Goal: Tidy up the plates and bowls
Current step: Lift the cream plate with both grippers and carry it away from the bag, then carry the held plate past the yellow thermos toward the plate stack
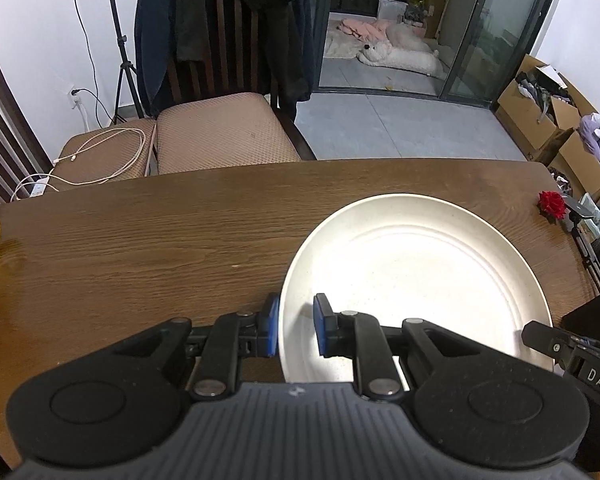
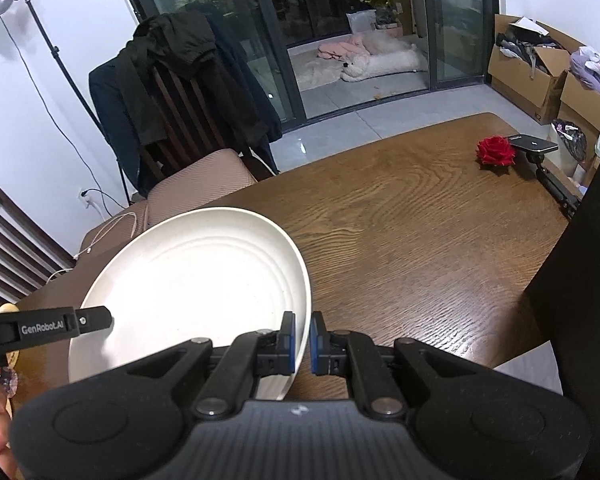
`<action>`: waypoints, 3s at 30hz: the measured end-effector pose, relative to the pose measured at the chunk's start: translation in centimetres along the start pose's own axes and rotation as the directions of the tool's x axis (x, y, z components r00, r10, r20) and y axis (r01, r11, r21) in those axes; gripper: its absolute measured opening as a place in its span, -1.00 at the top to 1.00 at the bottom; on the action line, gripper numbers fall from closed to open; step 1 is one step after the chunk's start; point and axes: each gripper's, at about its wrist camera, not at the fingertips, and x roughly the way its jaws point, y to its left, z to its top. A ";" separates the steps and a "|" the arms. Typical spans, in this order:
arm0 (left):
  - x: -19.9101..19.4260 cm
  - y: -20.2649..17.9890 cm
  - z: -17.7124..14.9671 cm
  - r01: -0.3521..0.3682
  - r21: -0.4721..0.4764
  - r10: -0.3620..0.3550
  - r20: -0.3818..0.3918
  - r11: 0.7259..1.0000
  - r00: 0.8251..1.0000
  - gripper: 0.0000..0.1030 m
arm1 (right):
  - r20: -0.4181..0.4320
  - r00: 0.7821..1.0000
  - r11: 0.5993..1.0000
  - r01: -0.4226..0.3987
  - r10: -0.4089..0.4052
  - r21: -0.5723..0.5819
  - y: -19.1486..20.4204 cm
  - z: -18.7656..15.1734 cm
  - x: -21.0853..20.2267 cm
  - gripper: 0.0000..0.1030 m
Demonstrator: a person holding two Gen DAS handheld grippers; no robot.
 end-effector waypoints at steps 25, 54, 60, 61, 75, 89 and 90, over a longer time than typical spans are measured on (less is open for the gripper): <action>-7.4 2.6 -3.4 -0.028 -0.035 0.030 0.056 0.999 0.998 0.65 | 0.045 0.997 0.996 -0.065 0.068 -0.066 2.8 -2.5 -5.9 0.87; -15.1 9.8 -9.3 -0.088 -0.152 0.105 0.104 0.984 0.989 0.71 | 0.043 0.983 0.967 -0.168 0.179 -0.192 9.2 -7.2 -10.3 0.86; -16.4 11.4 -10.5 -0.105 -0.183 0.126 0.108 0.978 0.986 0.72 | 0.036 0.978 0.956 -0.195 0.208 -0.221 10.7 -8.1 -11.1 0.86; -16.6 11.7 -10.7 -0.108 -0.186 0.130 0.109 0.977 0.986 0.73 | 0.035 0.977 0.953 -0.199 0.212 -0.227 11.0 -8.2 -11.2 0.86; -19.2 15.2 -13.9 -0.116 -0.241 0.148 0.118 0.964 0.982 0.74 | 0.030 0.964 0.930 -0.246 0.264 -0.272 13.8 -11.0 -12.7 0.86; -22.5 17.7 -17.8 -0.122 -0.262 0.161 0.134 0.957 0.978 0.74 | 0.028 0.961 0.917 -0.255 0.276 -0.307 15.9 -14.8 -15.6 0.86; -22.8 17.8 -18.0 -0.122 -0.262 0.161 0.135 0.957 0.978 0.74 | 0.028 0.961 0.917 -0.255 0.277 -0.308 16.0 -15.2 -15.9 0.86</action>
